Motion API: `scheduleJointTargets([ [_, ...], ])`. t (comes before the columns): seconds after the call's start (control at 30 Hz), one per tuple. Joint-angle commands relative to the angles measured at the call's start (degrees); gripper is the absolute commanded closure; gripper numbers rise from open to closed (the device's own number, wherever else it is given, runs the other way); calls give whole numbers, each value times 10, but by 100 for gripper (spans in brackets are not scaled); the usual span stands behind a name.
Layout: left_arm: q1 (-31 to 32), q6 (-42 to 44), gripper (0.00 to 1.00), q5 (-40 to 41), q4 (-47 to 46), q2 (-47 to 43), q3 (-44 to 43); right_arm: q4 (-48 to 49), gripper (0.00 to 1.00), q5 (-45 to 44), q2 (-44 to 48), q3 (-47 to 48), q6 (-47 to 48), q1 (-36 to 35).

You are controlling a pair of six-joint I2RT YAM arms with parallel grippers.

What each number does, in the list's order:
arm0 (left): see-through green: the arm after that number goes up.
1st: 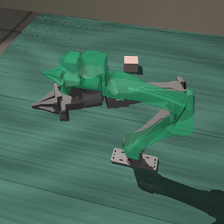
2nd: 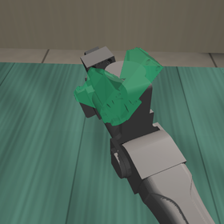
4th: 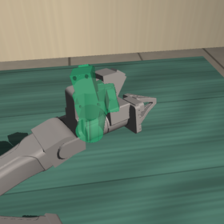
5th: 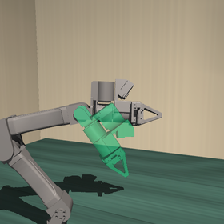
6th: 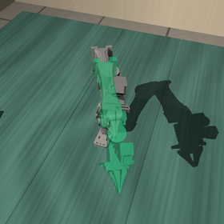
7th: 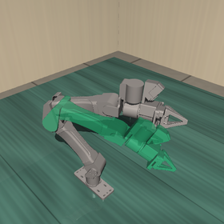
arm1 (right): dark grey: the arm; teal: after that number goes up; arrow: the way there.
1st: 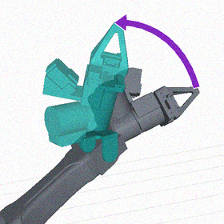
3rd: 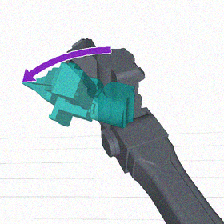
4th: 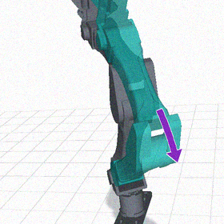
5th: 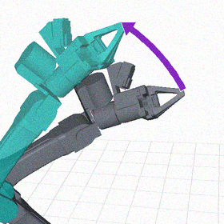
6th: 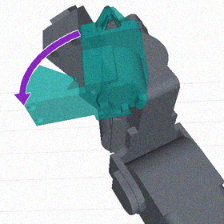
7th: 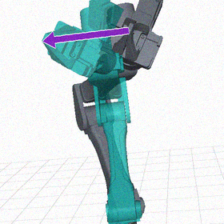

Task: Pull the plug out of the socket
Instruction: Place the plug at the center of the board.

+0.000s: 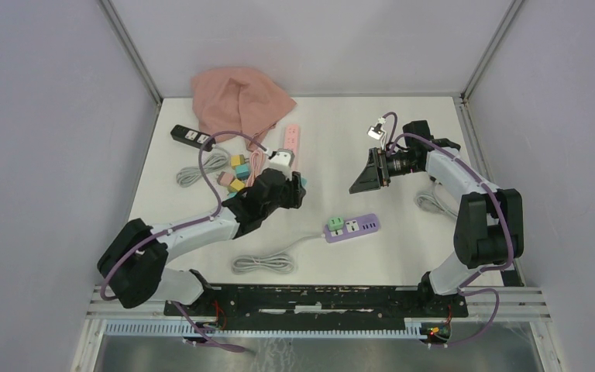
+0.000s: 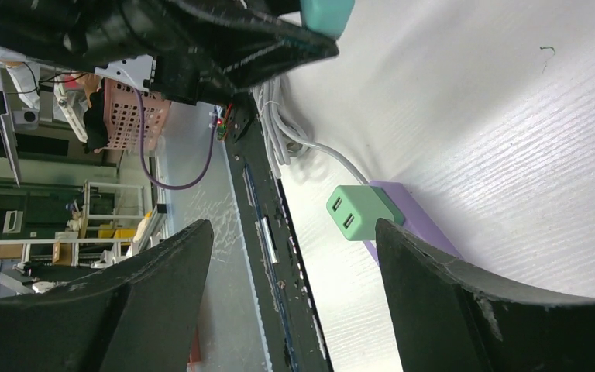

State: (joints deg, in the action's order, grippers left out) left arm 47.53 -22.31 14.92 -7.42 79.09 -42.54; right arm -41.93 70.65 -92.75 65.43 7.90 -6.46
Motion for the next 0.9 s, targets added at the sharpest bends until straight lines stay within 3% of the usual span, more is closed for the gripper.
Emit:
scheduleJointTargets([
  [0.0,-62,-66,97,-39,-61,-44,40,-3,17,12,6,19,15,2],
  [0.47,-175,-129,97,-35,-63,-76,117,-9,17,10,0,20,23,2],
  [0.87,-206,-159,97,41,18,-47,82,-14,17,11,-2,22,27,2],
])
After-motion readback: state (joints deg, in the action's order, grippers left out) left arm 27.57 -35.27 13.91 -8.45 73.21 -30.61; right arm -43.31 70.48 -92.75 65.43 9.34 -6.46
